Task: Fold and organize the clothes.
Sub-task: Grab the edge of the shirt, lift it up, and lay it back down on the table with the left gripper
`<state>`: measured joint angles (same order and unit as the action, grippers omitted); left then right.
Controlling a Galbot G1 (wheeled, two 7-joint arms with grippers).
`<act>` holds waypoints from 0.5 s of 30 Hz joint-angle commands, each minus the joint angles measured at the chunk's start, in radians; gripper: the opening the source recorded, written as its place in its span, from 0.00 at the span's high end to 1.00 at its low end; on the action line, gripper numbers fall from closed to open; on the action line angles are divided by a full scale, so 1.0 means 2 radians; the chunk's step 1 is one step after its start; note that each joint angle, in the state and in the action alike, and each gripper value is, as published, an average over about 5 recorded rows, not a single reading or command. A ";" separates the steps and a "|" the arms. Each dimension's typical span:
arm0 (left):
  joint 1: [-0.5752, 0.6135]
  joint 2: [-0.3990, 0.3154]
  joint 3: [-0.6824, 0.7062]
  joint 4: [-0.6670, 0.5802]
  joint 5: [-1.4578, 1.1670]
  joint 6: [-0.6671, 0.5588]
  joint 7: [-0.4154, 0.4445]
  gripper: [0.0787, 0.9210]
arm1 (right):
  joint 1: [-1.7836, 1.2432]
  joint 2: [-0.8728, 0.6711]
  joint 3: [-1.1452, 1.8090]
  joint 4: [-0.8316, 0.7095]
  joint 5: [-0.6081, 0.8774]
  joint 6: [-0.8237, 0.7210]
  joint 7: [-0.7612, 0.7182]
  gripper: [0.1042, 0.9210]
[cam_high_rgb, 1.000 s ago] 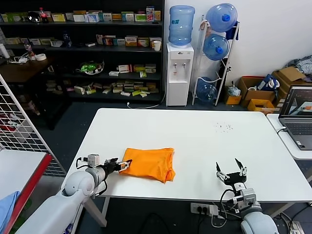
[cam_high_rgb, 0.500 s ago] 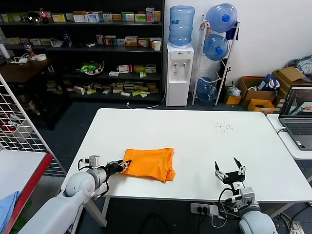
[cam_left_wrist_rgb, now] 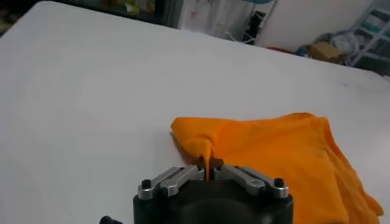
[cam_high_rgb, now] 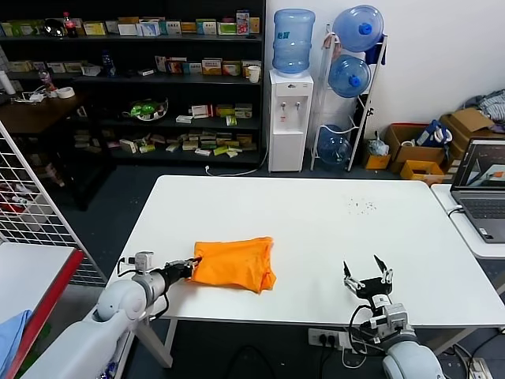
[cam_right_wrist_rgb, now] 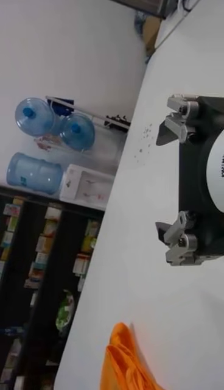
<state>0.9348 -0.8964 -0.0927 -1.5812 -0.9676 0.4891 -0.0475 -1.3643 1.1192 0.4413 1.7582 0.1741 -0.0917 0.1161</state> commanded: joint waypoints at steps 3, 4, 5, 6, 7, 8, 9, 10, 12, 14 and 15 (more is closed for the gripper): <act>0.020 0.101 -0.041 0.001 0.029 0.000 -0.049 0.94 | 0.017 -0.002 -0.023 -0.002 -0.001 -0.004 0.001 0.12; 0.019 0.108 -0.044 0.008 0.036 0.001 -0.055 0.94 | 0.019 -0.002 -0.027 -0.003 -0.001 -0.004 0.001 0.12; 0.017 0.116 -0.046 0.015 0.044 0.001 -0.061 0.94 | 0.021 -0.002 -0.030 -0.004 -0.001 -0.005 0.001 0.12; 0.015 0.123 -0.047 0.022 0.050 0.001 -0.065 0.94 | 0.023 -0.002 -0.033 -0.005 -0.001 -0.005 0.001 0.12; 0.011 0.131 -0.047 0.030 0.055 0.000 -0.069 0.94 | 0.025 -0.001 -0.036 -0.005 0.000 -0.005 0.001 0.12; 0.007 0.138 -0.048 0.038 0.060 -0.002 -0.072 0.94 | 0.027 -0.001 -0.038 -0.006 0.000 -0.005 0.001 0.12; 0.003 0.147 -0.047 0.047 0.065 -0.005 -0.076 0.94 | 0.029 0.000 -0.041 -0.006 0.000 -0.005 0.001 0.12; -0.002 0.155 -0.047 0.055 0.069 -0.009 -0.079 0.94 | 0.031 0.000 -0.043 -0.007 0.000 -0.005 0.001 0.12; -0.011 0.174 -0.045 0.072 0.077 -0.018 -0.084 0.94 | 0.035 0.001 -0.047 -0.009 0.000 -0.005 0.001 0.12; -0.019 0.195 -0.043 0.087 0.082 -0.025 -0.086 0.94 | 0.039 0.001 -0.051 -0.010 0.001 -0.005 0.000 0.12; -0.023 0.207 -0.043 0.093 0.084 -0.027 -0.085 0.94 | 0.041 0.001 -0.052 -0.011 0.001 -0.005 0.000 0.12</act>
<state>0.9337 -0.6774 -0.1587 -1.5118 -0.8707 0.4718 -0.1630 -1.3092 1.1213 0.3707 1.7406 0.1753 -0.0989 0.1180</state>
